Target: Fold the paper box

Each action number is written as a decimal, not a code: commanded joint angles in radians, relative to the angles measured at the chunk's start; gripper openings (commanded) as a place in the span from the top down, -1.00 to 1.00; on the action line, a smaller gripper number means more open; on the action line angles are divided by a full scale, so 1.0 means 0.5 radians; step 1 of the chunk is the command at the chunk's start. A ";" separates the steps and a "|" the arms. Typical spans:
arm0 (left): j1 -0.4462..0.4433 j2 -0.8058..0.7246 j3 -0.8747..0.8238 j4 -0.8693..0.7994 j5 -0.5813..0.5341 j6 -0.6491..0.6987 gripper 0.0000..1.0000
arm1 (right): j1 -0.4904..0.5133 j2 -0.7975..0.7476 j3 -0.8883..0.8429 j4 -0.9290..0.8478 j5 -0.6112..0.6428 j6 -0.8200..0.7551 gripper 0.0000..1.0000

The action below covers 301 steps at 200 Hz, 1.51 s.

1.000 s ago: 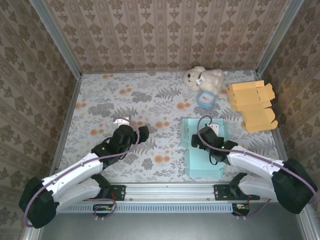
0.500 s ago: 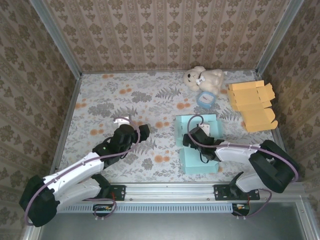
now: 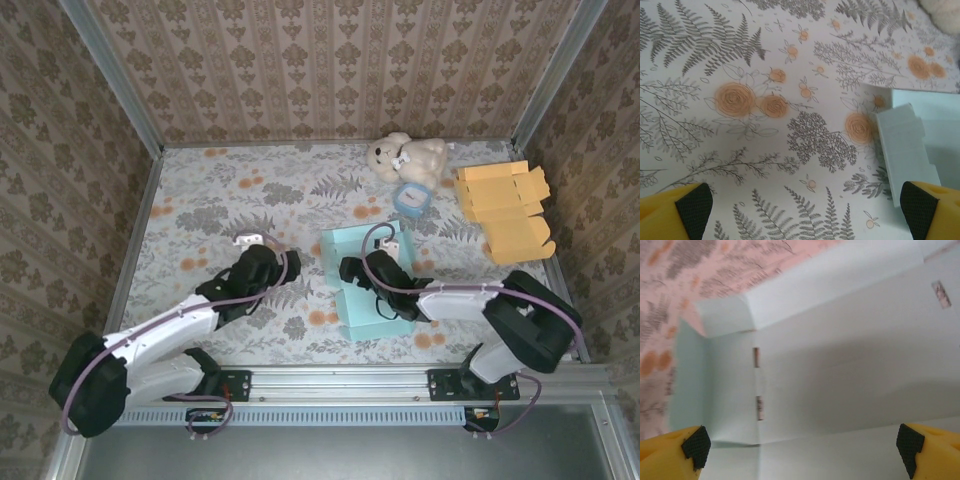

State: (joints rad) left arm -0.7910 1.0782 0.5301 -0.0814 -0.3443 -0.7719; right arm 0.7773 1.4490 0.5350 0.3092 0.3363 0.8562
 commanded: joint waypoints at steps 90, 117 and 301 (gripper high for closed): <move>-0.317 1.090 0.980 -0.405 -0.348 -0.009 -1.00 | 0.039 -2.037 -0.558 -1.067 0.618 -0.202 -0.93; -0.321 1.300 1.172 -0.563 -0.403 0.024 -0.94 | 0.038 -2.408 -0.641 -1.203 0.614 -0.232 -0.93; -0.336 1.541 1.355 -0.719 -0.467 -0.050 0.55 | 0.038 -2.524 -0.656 -1.268 0.555 -0.313 -0.93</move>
State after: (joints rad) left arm -0.9508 1.8729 1.2228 -0.4324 -0.5545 -0.7998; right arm 0.7929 0.1753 0.2176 -0.3222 0.6209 0.7277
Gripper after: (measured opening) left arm 0.334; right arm 0.964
